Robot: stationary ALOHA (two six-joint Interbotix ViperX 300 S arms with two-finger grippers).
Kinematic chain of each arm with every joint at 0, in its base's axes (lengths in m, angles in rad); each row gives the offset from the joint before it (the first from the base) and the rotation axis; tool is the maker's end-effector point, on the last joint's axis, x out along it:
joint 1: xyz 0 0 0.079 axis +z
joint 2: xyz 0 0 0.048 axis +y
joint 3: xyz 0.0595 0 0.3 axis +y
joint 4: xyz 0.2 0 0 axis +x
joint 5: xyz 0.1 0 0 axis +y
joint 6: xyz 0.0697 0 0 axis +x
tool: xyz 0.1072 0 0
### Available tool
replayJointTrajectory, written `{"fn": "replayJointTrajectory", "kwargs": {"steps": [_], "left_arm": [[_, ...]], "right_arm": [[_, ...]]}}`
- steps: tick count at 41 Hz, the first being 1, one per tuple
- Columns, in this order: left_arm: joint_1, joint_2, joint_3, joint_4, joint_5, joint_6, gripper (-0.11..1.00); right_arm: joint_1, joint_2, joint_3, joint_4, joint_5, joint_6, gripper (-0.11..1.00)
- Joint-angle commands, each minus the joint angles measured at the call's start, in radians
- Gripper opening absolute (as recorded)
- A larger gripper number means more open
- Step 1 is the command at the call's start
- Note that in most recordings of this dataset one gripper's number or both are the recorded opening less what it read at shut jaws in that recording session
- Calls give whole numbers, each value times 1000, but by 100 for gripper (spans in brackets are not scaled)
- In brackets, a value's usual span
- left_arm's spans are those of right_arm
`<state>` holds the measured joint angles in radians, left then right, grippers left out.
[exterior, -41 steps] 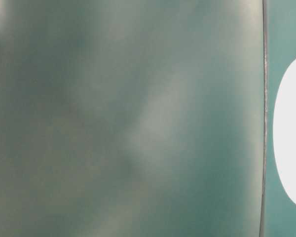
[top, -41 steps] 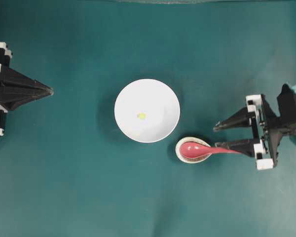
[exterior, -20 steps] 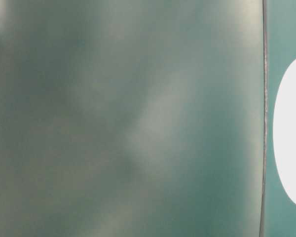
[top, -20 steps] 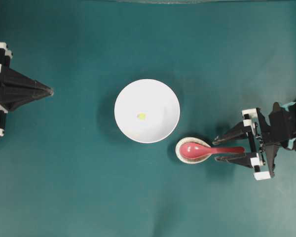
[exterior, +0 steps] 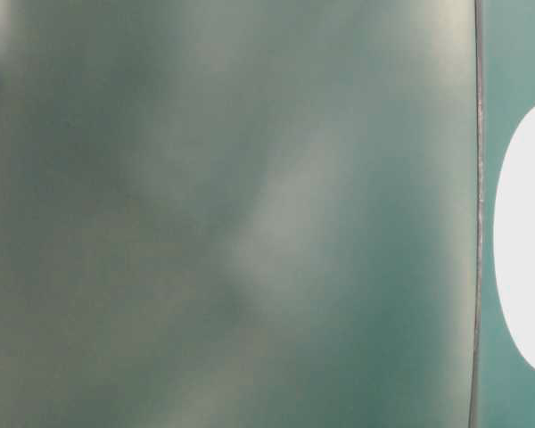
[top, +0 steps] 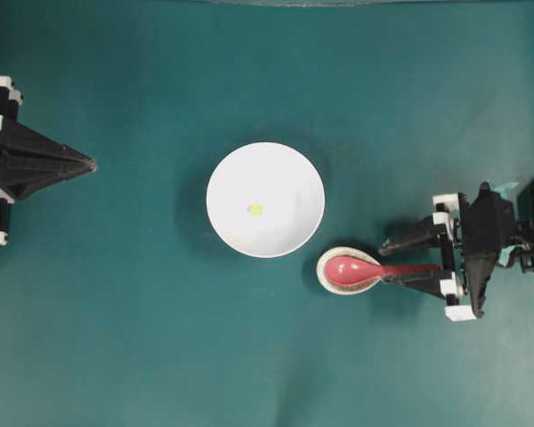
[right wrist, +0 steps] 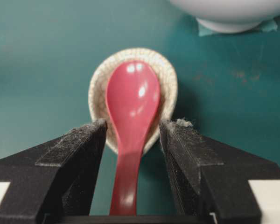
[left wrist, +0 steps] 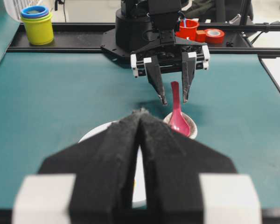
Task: Scoop the yellow hexagonal prism block from the bowl with a spoon using the right arm.
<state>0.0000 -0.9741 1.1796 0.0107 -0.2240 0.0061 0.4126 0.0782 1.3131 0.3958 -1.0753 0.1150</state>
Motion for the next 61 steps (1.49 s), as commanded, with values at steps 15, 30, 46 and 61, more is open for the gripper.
{"fn": "replayJointTrajectory", "kwargs": {"steps": [15,30,46,61], "left_arm": [[0,8,-23,2,-5,-2,-1],[0,8,-23,2,-9,0,-1],[0,8,-23,2,-9,2,-1],[0,8,-23,2,-9,2,-1]], "right_arm": [[64,34,0,67,-8,2,55],[64,37,9,67,-8,2,55],[64,37,8,67,-8,0,40],[64,37,6,64,-8,-2,27]]}}
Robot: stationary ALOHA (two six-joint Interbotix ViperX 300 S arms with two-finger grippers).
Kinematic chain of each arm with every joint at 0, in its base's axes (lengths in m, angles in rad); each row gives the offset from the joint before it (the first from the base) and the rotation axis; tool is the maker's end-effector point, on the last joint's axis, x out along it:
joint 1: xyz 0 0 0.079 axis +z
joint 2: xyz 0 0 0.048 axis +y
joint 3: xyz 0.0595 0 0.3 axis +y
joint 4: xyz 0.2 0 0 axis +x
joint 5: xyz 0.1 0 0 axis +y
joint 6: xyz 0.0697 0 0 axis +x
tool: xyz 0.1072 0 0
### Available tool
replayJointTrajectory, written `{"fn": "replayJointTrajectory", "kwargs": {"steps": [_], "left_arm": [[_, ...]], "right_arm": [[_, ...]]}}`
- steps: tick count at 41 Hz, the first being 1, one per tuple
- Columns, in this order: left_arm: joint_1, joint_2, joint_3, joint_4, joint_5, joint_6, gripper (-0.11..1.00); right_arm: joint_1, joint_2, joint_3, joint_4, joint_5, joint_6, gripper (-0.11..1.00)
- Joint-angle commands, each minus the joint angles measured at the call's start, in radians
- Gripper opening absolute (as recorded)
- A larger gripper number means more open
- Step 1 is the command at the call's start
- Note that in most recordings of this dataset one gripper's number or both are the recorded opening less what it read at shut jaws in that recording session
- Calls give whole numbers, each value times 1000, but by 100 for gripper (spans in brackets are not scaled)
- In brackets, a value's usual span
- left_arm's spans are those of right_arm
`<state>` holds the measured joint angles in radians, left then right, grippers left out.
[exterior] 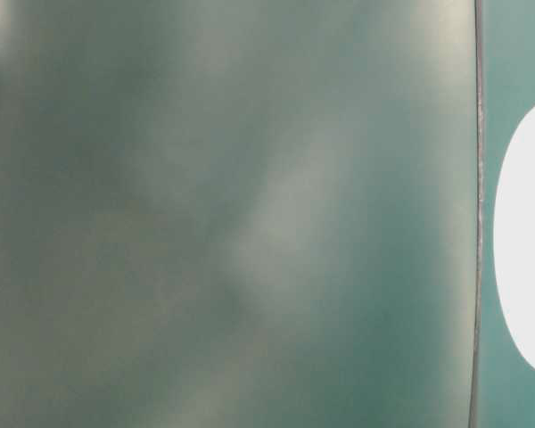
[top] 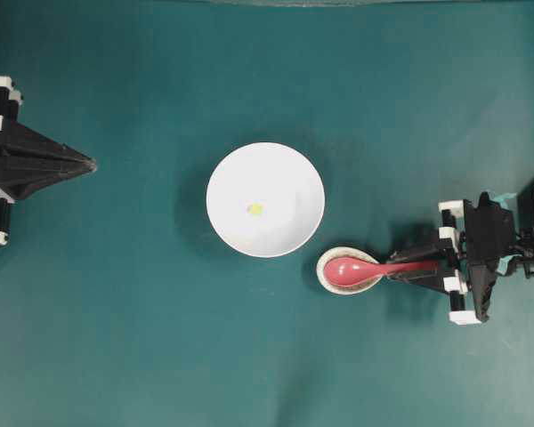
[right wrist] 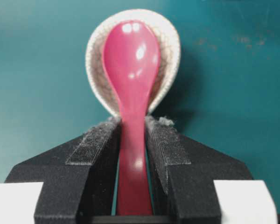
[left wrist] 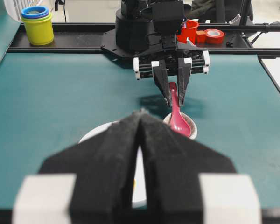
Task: Scoop the yellow hexagonal prism block from the bowl with a spoon using the right arm.
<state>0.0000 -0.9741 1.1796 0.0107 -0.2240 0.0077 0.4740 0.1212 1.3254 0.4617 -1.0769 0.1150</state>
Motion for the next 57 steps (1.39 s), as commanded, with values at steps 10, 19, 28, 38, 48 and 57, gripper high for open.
{"fn": "replayJointTrajectory", "kwargs": {"steps": [10,19,28,38,48,57], "left_arm": [[0,8,-23,2,-9,-2,-1],[0,8,-23,2,-9,0,-1],[0,8,-23,2,-8,-2,-1],[0,8,-23,2,-8,-2,-1],[-2,8,-23,2,-8,-2,-1],[0,8,-23,2,-8,-2,-1]], "right_arm": [[3,-6,-9,-3,-2,-2,27],[3,-6,-9,-3,0,-2,27],[3,-6,-6,-3,0,-2,27],[3,-8,-6,-3,0,-2,27],[3,-8,-6,2,2,-2,27],[3,-6,-14,2,21,0,27]]}}
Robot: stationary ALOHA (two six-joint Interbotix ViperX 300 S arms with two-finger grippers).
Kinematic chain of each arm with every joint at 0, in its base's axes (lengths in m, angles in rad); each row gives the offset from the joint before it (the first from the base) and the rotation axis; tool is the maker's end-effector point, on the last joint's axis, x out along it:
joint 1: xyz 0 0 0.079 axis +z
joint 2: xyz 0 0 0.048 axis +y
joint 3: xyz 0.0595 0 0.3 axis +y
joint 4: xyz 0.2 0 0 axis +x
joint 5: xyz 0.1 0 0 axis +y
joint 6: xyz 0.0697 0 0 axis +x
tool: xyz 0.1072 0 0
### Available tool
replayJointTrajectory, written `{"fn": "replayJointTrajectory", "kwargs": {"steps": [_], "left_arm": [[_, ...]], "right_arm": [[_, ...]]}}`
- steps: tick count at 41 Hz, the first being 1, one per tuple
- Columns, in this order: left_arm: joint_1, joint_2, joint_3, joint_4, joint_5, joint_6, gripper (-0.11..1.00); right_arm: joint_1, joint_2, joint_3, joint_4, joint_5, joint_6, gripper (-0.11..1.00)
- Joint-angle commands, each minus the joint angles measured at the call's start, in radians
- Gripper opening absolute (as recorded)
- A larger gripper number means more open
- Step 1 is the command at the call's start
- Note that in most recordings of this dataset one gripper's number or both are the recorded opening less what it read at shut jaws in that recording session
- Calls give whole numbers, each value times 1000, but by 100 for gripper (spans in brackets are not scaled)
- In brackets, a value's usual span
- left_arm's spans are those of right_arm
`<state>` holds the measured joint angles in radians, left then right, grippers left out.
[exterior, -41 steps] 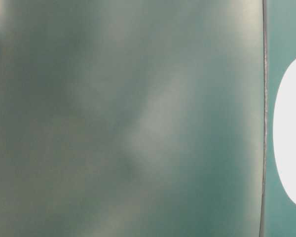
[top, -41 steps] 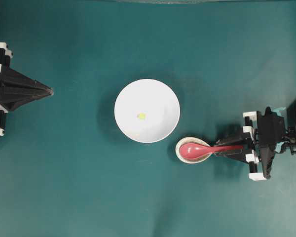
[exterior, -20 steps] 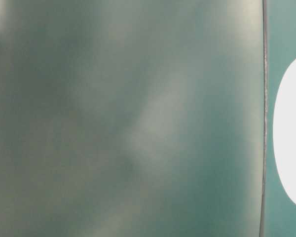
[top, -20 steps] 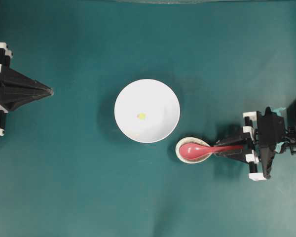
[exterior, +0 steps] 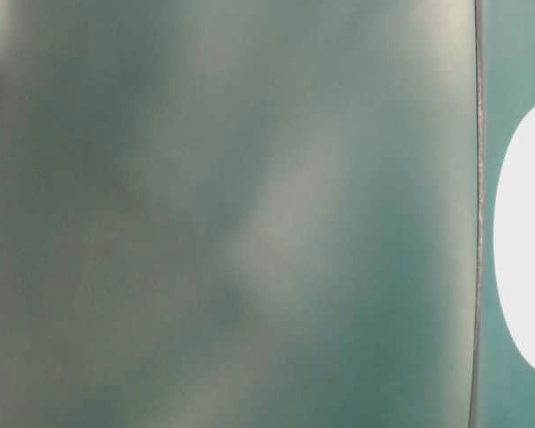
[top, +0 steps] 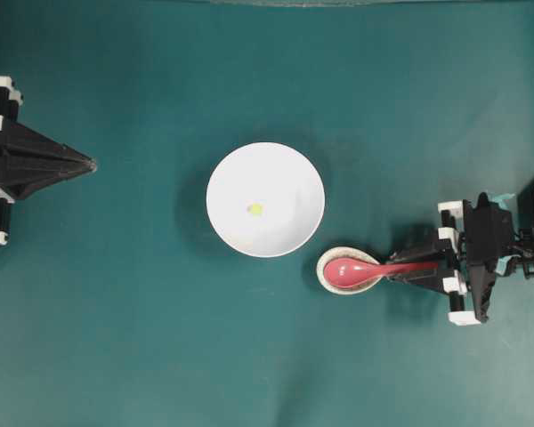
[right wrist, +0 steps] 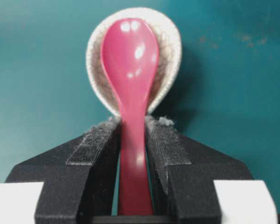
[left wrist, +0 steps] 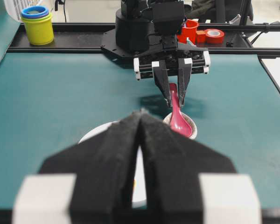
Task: Scoop the yellow hexagonal prism block from the bowl with a spoon using the right arm.
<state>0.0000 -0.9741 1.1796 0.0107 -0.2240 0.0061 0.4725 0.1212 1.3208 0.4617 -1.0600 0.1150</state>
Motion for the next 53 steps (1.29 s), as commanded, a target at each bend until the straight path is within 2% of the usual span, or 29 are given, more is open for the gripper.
{"fn": "replayJointTrajectory", "kwargs": {"steps": [1,14,30,53], "left_arm": [[0,8,-23,3,-8,0,-1],[0,8,-23,3,-8,0,-1],[0,8,-23,3,-8,0,-1],[0,8,-23,2,-6,0,-1]], "right_arm": [[5,-6,-9,2,8,0,27],[5,-6,-9,35,9,0,29],[5,-6,-9,37,6,-3,47],[5,-8,-11,32,2,-66,47]]}}
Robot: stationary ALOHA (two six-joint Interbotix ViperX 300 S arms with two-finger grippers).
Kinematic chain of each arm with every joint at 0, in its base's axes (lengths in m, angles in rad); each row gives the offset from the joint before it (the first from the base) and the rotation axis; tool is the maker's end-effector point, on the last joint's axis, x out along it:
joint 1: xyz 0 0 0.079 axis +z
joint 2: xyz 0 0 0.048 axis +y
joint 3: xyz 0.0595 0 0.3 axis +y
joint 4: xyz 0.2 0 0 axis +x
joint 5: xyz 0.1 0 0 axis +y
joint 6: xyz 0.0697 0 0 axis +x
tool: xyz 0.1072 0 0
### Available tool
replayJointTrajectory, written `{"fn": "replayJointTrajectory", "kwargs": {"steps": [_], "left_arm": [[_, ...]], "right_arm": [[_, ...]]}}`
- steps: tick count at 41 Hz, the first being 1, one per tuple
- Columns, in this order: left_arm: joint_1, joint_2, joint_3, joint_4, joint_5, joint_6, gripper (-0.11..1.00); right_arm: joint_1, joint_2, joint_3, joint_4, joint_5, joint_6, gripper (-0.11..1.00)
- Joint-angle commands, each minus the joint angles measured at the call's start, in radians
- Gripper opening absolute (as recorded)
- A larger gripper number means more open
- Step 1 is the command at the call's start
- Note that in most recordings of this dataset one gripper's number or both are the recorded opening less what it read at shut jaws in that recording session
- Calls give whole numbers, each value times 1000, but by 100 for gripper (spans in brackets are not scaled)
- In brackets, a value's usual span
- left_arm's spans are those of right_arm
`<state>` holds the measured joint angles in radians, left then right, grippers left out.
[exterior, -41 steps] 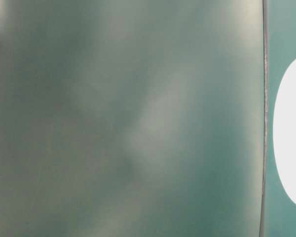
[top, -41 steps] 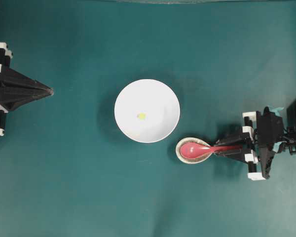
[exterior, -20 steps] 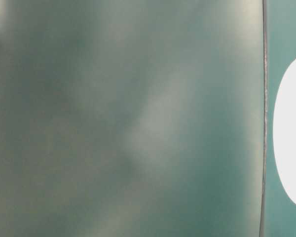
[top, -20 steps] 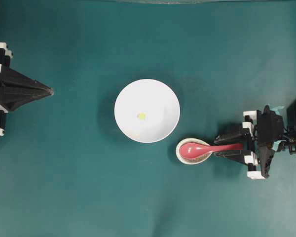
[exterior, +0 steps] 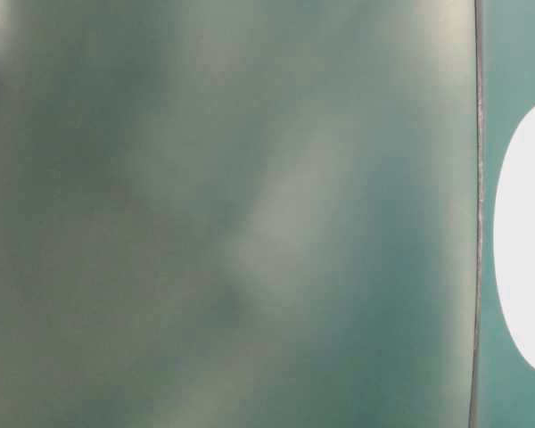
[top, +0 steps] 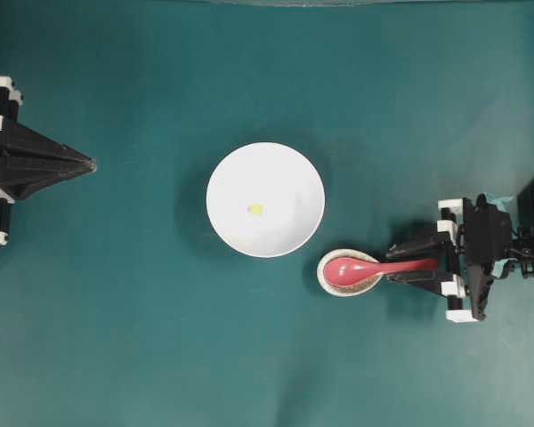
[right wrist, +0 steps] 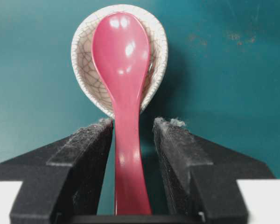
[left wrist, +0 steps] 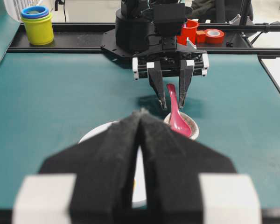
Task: Scoop the yellow hexagonal prism block from the bowl with a spoon using the right arm.
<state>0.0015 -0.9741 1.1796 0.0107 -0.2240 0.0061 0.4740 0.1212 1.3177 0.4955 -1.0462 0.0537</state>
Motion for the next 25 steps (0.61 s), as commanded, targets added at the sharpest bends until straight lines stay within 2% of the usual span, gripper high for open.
{"fn": "replayJointTrajectory", "kwargs": {"steps": [1,25], "left_arm": [[-2,8,-23,3,-8,0,-1],[-2,8,-23,3,-6,0,-1]], "right_arm": [[3,-8,-8,-2,-11,-6,47],[3,-25,-3,-21,-21,-12,46]]}}
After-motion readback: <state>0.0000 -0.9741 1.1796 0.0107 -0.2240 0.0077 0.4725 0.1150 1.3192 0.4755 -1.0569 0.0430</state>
